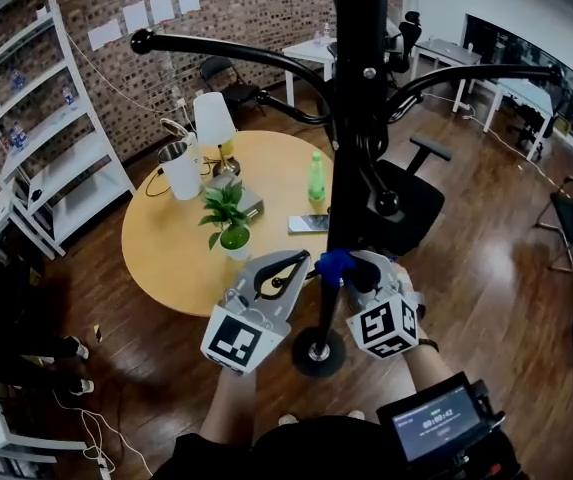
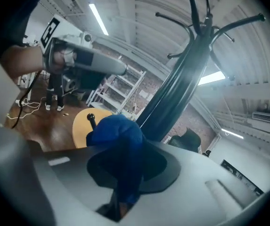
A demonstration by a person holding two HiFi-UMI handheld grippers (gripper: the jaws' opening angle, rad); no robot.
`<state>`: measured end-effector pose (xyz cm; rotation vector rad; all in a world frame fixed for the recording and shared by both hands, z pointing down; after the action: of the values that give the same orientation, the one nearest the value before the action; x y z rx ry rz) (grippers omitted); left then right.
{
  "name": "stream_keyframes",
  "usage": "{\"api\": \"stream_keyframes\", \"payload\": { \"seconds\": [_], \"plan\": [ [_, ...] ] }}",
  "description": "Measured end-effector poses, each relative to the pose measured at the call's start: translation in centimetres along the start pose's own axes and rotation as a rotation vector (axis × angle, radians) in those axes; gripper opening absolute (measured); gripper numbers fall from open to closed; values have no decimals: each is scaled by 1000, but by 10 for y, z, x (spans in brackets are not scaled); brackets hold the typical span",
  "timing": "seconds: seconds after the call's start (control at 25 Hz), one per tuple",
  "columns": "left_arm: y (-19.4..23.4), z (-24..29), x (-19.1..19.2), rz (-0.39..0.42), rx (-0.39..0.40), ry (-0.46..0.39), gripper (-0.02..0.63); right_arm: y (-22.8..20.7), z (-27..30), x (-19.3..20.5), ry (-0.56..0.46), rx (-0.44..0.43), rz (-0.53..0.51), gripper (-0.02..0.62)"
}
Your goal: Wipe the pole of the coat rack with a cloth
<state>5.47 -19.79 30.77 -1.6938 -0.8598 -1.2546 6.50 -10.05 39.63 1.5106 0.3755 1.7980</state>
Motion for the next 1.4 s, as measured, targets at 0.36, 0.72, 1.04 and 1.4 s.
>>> {"api": "stream_keyframes", "payload": {
  "seconds": [0.36, 0.72, 1.04, 1.4],
  "plan": [
    [-7, -12, 12, -50, -14, 19, 3, 50, 21, 43, 231, -77, -347, 51],
    [-6, -16, 1, -3, -26, 19, 3, 18, 11, 11, 162, -2, -293, 52],
    [-10, -16, -13, 54, -17, 7, 3, -87, -40, -97, -155, 218, -6, 52],
    [-7, -18, -36, 70, -31, -27, 3, -148, -72, -136, -429, 199, 427, 52]
  ]
}}
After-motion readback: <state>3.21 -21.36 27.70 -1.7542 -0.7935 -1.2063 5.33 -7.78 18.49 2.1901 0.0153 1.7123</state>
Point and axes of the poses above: the fingertips, and each gripper's own axes: z forward along the fingers, y to its left, x out of its underside, the point moved 3 cm from there along -z, backward along the fingers, and after that the axes turned 7 degrees about -z, right-handed, at the moved point
